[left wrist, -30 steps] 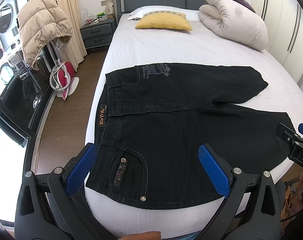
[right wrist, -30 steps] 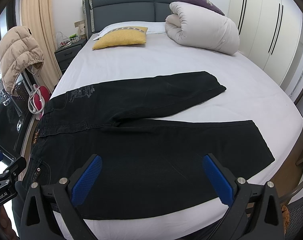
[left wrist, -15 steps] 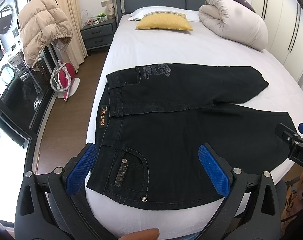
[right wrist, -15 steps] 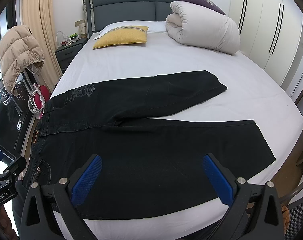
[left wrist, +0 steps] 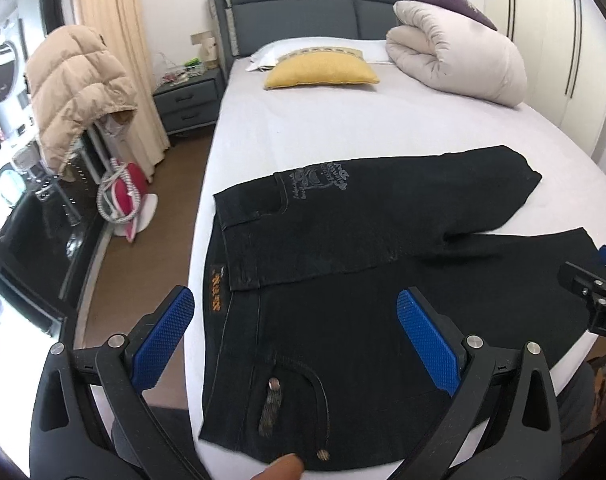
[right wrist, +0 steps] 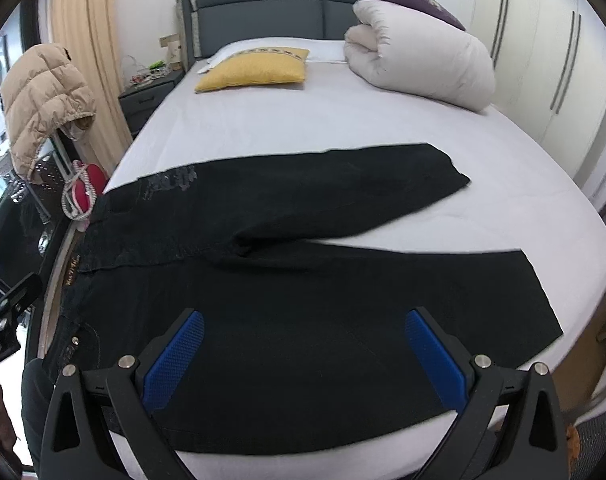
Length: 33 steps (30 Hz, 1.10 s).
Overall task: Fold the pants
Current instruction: 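Grasp the jeans waistband with the left gripper while the right gripper grasps the waistband beside it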
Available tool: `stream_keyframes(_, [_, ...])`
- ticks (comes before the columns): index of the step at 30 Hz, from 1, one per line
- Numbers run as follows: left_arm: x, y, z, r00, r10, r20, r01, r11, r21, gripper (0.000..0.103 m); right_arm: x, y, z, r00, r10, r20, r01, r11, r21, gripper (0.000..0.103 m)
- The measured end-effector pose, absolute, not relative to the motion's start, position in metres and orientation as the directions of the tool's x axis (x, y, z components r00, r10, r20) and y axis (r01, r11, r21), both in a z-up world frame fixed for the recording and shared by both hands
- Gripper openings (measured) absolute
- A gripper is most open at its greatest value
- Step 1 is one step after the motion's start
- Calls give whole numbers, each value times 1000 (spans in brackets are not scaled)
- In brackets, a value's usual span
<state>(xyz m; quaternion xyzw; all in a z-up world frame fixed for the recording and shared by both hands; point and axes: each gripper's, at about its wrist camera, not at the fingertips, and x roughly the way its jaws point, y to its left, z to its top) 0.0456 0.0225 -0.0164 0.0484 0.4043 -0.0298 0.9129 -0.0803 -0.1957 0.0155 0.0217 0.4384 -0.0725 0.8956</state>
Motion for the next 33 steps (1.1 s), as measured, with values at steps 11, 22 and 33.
stream_keyframes(11, [164,57,-30,660,174,-731,43,962,268,103,18,-223,18,688,113,-717,-39,992,118,103])
stream_keyframes(22, [345,73,-92,395,-170,-903,468,883,38,103,136,-199,-15,570,326,-754,-414,907,79,86])
stream_keyframes(33, [431,58,-157,180,-216,-960,559,825,-81,84,198,-164,-53,407,419,-811,-612,784,98,67])
